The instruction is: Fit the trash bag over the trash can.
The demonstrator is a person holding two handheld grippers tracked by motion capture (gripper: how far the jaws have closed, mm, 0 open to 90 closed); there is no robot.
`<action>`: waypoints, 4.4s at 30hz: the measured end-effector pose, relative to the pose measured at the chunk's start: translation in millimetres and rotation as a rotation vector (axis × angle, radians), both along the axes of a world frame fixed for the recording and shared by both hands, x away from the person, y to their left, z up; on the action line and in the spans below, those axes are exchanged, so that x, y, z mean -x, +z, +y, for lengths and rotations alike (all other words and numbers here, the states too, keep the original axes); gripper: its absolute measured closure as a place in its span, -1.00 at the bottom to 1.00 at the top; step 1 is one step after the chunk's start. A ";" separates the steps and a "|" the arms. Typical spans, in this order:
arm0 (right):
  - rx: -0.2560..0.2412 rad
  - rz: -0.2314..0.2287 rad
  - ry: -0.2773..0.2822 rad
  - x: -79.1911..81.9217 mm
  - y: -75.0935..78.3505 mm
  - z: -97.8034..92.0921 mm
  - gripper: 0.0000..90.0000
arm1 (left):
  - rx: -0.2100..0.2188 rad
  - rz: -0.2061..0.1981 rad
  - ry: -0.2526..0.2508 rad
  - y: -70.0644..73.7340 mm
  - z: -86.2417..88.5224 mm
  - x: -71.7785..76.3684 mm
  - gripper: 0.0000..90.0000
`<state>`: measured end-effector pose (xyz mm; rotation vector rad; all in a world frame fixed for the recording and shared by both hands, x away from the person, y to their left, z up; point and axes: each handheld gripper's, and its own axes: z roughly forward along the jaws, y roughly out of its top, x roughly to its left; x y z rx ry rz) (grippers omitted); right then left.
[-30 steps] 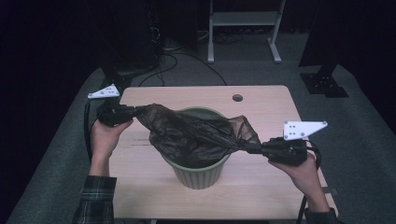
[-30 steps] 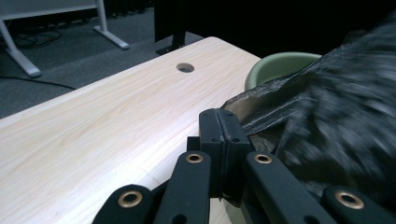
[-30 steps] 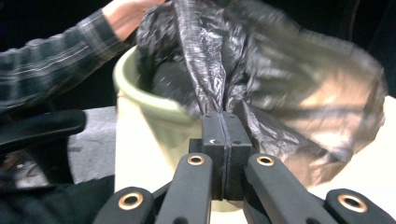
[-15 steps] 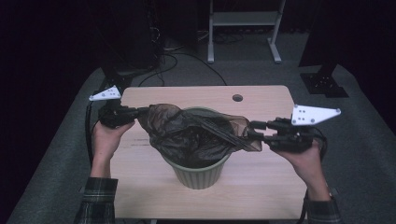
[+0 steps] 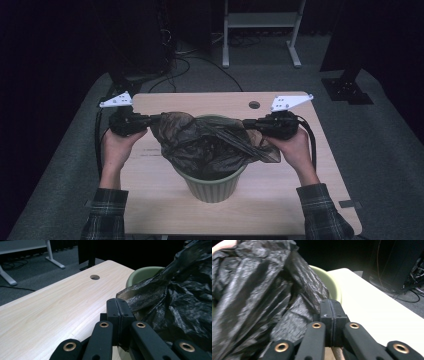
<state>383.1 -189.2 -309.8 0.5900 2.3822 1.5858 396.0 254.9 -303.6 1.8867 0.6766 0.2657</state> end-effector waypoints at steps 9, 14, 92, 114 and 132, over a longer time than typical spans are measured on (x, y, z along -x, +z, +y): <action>0.011 0.029 -0.126 -25.4 -14.8 1.3 0.99 | -0.077 0.028 0.047 -13.5 -13.4 -17.1 1.00; 0.047 0.082 -0.172 -40.0 -32.6 4.2 0.99 | -0.144 0.075 0.067 -28.4 -19.2 -26.4 1.00; 0.145 0.180 0.301 121.5 -98.9 44.5 1.00 | -0.111 0.150 0.001 -55.1 -9.2 -5.1 1.00; 0.261 0.216 0.246 116.6 -128.0 49.5 1.00 | -0.201 0.225 0.053 -88.6 -17.6 -19.5 1.00; 0.198 0.193 0.147 107.5 -116.8 10.6 0.65 | -0.203 0.210 0.038 -97.4 -30.6 -23.1 1.00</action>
